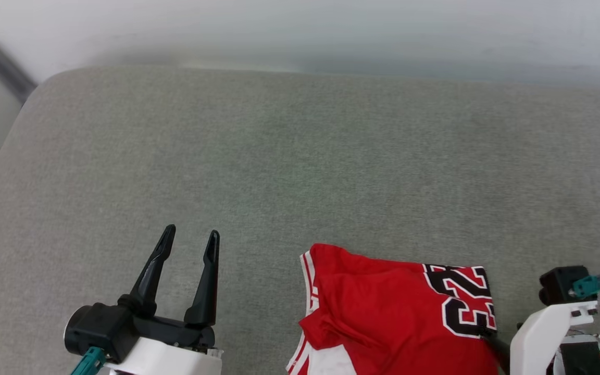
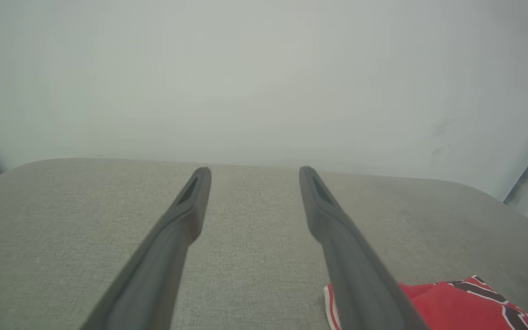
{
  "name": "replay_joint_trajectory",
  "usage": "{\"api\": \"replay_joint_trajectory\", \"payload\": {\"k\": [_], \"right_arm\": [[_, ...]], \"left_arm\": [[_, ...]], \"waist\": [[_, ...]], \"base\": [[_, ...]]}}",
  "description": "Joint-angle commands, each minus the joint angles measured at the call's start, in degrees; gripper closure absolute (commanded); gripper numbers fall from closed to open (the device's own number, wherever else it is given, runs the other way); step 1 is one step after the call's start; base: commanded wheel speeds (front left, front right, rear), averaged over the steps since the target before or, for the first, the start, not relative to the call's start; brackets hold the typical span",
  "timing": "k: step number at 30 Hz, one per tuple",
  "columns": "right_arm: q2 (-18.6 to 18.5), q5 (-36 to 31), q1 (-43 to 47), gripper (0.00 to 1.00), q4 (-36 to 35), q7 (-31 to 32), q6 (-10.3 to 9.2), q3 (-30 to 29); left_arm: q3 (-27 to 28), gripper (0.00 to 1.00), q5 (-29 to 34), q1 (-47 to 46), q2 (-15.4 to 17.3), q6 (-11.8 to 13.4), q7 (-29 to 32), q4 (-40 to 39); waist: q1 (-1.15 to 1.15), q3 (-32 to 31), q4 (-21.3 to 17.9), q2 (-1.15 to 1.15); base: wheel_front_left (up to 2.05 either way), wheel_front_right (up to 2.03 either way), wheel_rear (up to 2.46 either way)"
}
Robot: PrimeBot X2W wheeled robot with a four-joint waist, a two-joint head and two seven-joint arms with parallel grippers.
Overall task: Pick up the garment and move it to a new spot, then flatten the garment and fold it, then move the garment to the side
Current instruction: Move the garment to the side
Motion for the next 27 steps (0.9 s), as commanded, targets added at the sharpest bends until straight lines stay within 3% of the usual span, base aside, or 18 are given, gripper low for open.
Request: {"api": "replay_joint_trajectory", "payload": {"k": [1, 14, 15, 16, 17, 22, 27], "right_arm": [[0.34, -0.38, -0.94, 0.00, 0.60, 0.27, -0.02, -0.08], [2.05, -3.86, -1.61, 0.00, 13.40, -1.74, 0.07, 6.98], [2.00, -4.27, -1.82, 0.06, 14.52, -2.28, 0.08, 7.63], [1.93, -4.39, -1.94, 0.71, 15.41, -2.91, 0.08, 8.27], [1.55, -4.37, -2.35, 1.00, 15.90, -3.92, 0.11, 9.25], [-3.14, -6.44, -5.99, 1.00, 16.37, -8.58, -0.05, 11.39], [-11.54, -9.69, -10.37, 1.00, 13.81, -9.12, -0.05, 16.58]], "left_arm": [[-0.27, 0.00, 0.43, -0.65, -0.24, -0.09, -0.13, 0.12], [-1.54, 0.00, 0.43, -2.79, -0.55, -0.10, -0.12, 1.68], [-1.67, 0.00, 0.50, -2.85, -0.47, -0.10, -0.12, 1.86], [-1.87, 0.00, 0.62, -2.93, -0.35, -0.09, -0.12, 1.98], [-2.06, 0.00, 0.69, -3.00, -0.26, -0.10, -0.12, 2.10], [-3.87, 0.00, 0.63, -2.42, 0.96, -0.04, -0.12, 2.59], [-4.93, 0.00, 0.32, -1.71, 1.11, -0.04, -0.12, 2.63]], "waist": [[0.00, 1.34, 1.41, 0.00], [0.00, 3.84, 4.74, 0.00], [0.00, 3.84, 4.80, 0.00], [0.00, 3.81, 4.83, 0.00], [0.00, 3.75, 4.81, 0.00], [0.00, 2.64, 3.33, 0.00], [0.00, 2.19, -0.80, 0.00]], "base": [[0.00, 0.00, 0.00], [0.00, 0.00, 0.00], [0.00, 0.00, 0.00], [0.00, 0.00, 0.00], [0.00, 0.00, 0.00], [0.00, 0.00, 0.00], [0.00, 0.00, 0.00]]}}
